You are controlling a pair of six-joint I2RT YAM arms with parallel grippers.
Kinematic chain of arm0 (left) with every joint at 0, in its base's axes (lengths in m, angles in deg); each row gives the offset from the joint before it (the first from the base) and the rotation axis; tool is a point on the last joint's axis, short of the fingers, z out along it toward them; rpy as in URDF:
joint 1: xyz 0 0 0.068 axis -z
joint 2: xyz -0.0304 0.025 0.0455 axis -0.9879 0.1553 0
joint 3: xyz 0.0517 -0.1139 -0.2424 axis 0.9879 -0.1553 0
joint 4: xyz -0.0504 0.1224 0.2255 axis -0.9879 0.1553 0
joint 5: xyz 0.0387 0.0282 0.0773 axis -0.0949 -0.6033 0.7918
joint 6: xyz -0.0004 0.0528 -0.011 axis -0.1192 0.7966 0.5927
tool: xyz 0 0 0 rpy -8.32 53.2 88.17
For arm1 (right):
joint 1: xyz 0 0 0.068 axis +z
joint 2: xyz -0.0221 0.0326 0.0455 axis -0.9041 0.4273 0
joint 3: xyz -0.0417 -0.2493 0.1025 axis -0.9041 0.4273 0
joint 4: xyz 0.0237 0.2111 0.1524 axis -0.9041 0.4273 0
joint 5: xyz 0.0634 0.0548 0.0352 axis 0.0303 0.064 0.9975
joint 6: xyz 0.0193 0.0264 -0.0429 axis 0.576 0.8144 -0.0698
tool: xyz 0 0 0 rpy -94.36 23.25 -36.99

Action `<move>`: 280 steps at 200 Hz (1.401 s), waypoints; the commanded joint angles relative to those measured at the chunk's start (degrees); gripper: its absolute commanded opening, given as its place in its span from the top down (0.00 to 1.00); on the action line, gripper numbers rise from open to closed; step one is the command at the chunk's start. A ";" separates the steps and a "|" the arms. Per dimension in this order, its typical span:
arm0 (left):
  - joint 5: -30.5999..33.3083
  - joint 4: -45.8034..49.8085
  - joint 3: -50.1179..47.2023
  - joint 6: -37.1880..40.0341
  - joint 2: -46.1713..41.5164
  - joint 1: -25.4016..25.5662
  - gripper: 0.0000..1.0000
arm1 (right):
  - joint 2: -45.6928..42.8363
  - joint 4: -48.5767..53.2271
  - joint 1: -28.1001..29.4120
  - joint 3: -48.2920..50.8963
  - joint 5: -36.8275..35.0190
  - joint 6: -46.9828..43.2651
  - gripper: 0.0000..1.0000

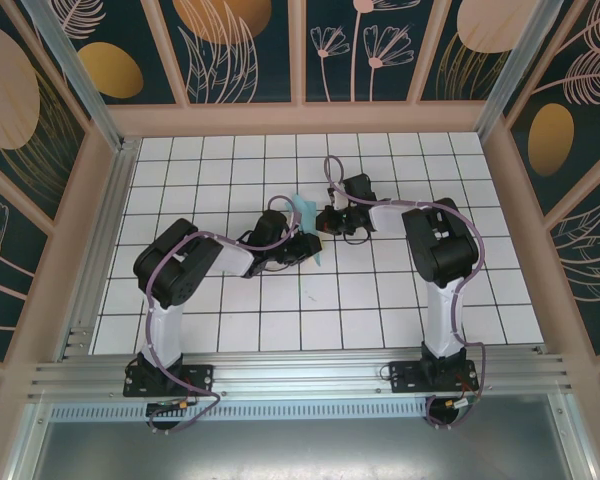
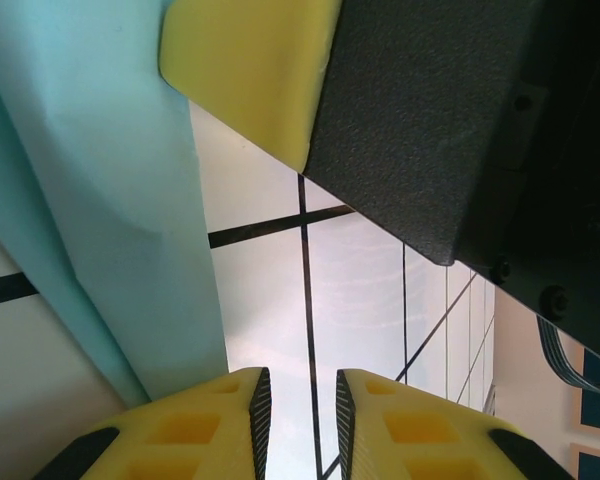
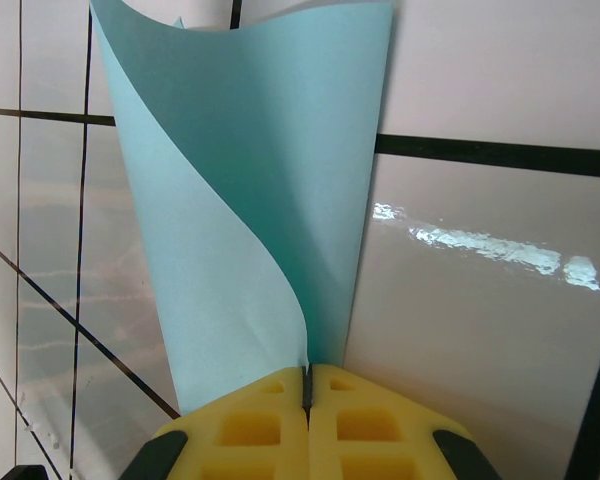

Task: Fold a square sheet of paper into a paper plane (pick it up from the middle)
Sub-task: Fold the wing for the fifth time at the center of the table.

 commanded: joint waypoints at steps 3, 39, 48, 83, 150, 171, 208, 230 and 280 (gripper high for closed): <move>-1.39 -0.82 0.97 -0.85 1.56 0.64 0.73 | 1.87 2.05 0.55 -0.98 -0.55 -0.65 1.00; -0.49 4.61 1.87 1.32 1.79 1.27 0.73 | 1.87 2.00 0.53 -1.16 -0.60 -0.58 1.00; 0.09 6.63 2.35 2.15 1.81 1.48 0.73 | 1.91 2.01 0.58 -1.16 -0.62 -0.49 1.00; 0.79 11.81 4.04 3.67 2.57 2.19 0.73 | 1.95 2.05 0.53 -1.19 -0.63 -0.31 1.00; 4.96 25.03 10.30 8.23 2.81 6.43 0.78 | 2.11 2.00 0.56 -1.06 -0.68 0.47 1.00; 2.43 21.30 8.83 5.82 2.93 8.23 0.79 | 2.24 1.63 0.45 -0.90 -0.64 0.82 1.00; -0.26 18.90 7.59 5.43 1.31 10.54 0.79 | 2.29 1.82 0.45 -0.76 -0.90 1.18 1.00; -1.74 16.05 4.81 4.63 -2.81 10.28 0.78 | 2.22 1.95 0.29 -0.90 -0.93 1.30 1.00; -0.91 5.00 -7.28 -2.91 -16.71 2.81 0.75 | 1.95 1.83 0.11 -0.63 -0.83 1.36 1.00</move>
